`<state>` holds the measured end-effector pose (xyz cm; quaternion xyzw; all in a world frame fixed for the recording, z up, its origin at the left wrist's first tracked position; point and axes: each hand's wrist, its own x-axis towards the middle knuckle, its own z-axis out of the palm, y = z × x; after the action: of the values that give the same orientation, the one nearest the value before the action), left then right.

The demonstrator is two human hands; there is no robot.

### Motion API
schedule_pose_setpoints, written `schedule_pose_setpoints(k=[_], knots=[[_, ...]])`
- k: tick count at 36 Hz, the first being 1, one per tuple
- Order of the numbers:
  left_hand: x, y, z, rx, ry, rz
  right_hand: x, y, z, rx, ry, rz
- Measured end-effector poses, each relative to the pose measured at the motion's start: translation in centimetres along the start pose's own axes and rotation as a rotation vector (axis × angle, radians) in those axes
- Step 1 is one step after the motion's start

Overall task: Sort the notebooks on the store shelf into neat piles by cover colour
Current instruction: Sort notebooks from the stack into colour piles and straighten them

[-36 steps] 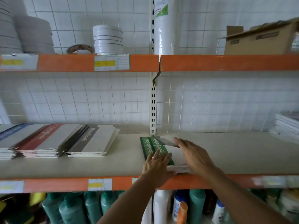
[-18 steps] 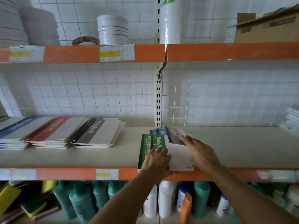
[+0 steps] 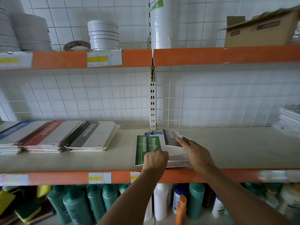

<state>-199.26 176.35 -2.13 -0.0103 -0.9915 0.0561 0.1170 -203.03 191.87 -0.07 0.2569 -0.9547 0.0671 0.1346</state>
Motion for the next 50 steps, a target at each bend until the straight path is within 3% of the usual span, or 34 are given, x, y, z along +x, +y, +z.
schedule_pose_setpoints(k=[9, 12, 19, 25, 27, 36, 45, 50], knots=[[0.5, -1.5, 0.0, -0.121, -0.095, 0.153, 0.5, 0.7, 0.9, -0.014, 0.004, -0.004], [0.3, -1.0, 0.0, -0.092, -0.088, 0.126, 0.6, 1.0, 0.7, -0.005, 0.017, -0.007], [0.1, -0.9, 0.9, -0.128, 0.064, 0.024, 0.7, 1.7, -0.2, -0.012, 0.016, -0.025], [-1.2, -4.5, -0.8, -0.125, 0.413, 0.133, 1.6, 1.1, -1.1, 0.02, 0.043, -0.041], [-1.9, -6.1, -1.6, -0.101, 0.453, 0.127, 2.1, 0.3, -1.2, 0.034, 0.062, -0.048], [-6.3, -14.3, -2.9, -0.04, 0.524, -0.007, 3.7, -6.8, -1.1, 0.056, 0.098, -0.138], [-14.2, -26.4, -3.5, 0.002, 0.595, -0.101, 5.9, -20.1, -0.3, 0.044, 0.112, -0.217], [-18.1, -32.6, -3.8, 0.06, 0.549, -0.151, 6.8, -26.9, 1.0, 0.042, 0.086, -0.251]])
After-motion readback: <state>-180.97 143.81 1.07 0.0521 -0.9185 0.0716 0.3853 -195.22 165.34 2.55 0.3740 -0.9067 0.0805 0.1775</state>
